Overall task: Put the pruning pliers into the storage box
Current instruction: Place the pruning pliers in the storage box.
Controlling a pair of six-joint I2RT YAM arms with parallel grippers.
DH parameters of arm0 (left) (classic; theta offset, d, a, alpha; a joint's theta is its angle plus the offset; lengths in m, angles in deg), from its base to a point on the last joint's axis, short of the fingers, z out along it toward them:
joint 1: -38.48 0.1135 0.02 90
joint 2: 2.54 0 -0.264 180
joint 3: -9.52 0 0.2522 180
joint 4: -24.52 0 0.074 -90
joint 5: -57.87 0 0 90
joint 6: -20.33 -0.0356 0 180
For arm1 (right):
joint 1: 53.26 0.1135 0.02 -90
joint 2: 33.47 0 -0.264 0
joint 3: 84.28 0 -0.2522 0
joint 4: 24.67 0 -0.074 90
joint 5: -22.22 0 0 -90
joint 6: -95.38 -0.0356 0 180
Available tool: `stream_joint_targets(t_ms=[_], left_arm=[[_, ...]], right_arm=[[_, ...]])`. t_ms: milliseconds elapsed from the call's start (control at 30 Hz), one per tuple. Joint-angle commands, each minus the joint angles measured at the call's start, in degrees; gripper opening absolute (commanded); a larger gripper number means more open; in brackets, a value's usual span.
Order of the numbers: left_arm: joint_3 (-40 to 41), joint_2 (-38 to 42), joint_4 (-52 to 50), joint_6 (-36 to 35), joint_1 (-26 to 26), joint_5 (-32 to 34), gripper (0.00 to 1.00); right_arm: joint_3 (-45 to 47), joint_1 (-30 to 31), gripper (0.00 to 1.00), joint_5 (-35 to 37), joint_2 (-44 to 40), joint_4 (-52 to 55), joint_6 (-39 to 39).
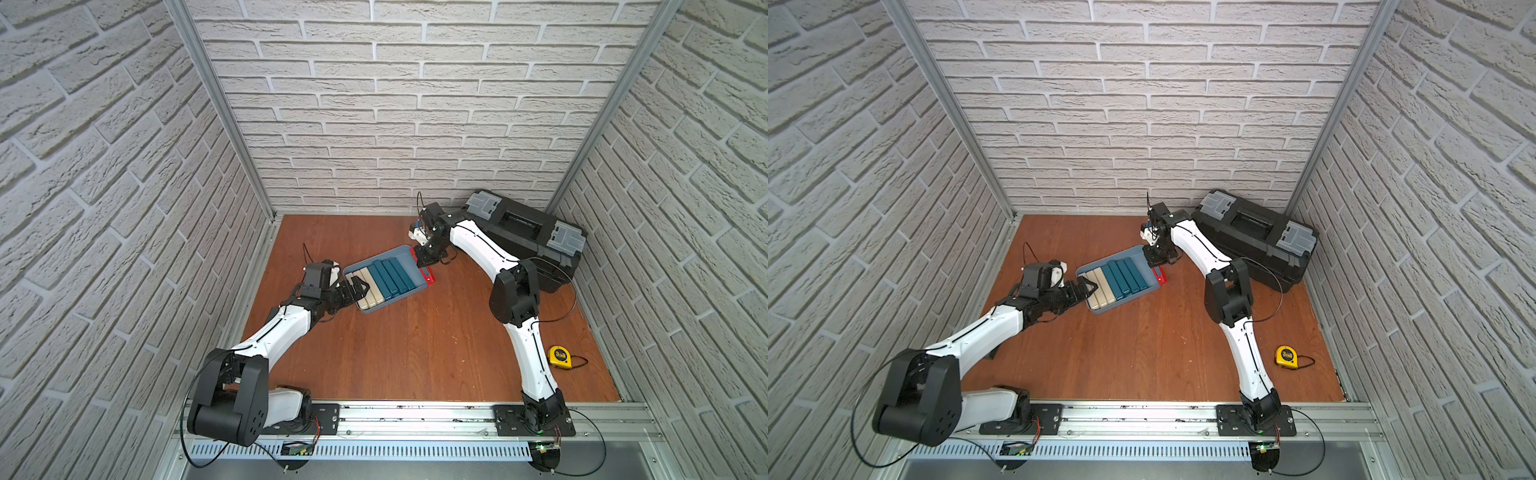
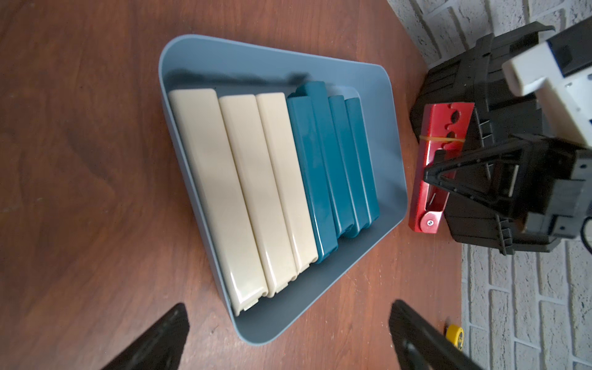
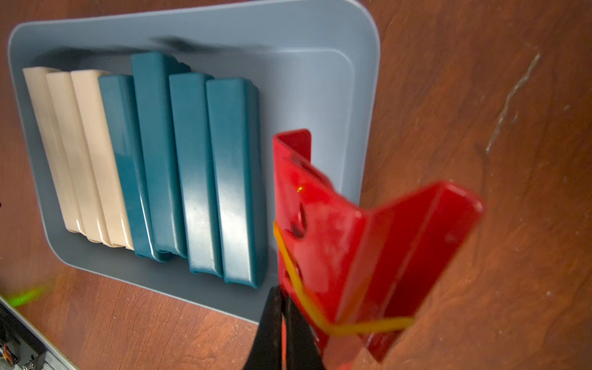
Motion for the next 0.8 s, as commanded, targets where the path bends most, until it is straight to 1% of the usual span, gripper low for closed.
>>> stream_joint_targets(t_ms=[0, 300, 433, 767], left_arm=[[-1.64, -0.7, 1.26, 0.04, 0.47, 0.76, 0.98], [-2.41, -2.27, 1.25, 0.23, 0.82, 0.93, 0.98], [-2.58, -3.11, 1.7, 0.38, 0.76, 0.7, 0.98], [-2.78, -3.93, 1.9, 0.49, 0.76, 0.84, 0.98]], right_arm=[[-2.39, -0.57, 0.03, -4.18, 0.48, 0.71, 2.11], [-4.04, -0.96, 0.03, -8.19, 1.99, -1.83, 0.94], [-4.22, -0.97, 0.03, -11.41, 3.11, -3.32, -0.38], [-4.85, -0.94, 0.03, -13.86, 5.4, -6.93, -1.31]])
